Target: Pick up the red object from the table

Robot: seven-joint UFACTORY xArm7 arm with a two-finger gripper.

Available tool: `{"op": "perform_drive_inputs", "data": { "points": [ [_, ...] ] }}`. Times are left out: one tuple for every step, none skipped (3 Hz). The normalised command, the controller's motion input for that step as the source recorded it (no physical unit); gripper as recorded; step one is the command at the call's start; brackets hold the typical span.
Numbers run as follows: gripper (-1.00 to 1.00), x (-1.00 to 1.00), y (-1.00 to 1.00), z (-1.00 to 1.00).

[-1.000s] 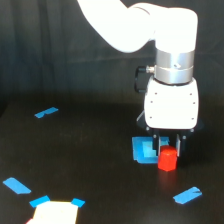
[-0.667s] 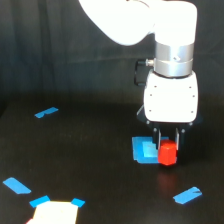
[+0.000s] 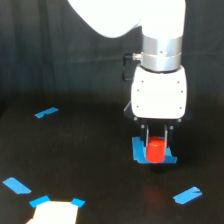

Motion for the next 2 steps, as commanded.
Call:
{"op": "perform_drive_inputs", "data": {
  "points": [
    [-0.96, -1.00, -1.00, 1.00],
    [-0.95, -1.00, -1.00, 0.96]
  ]
}}
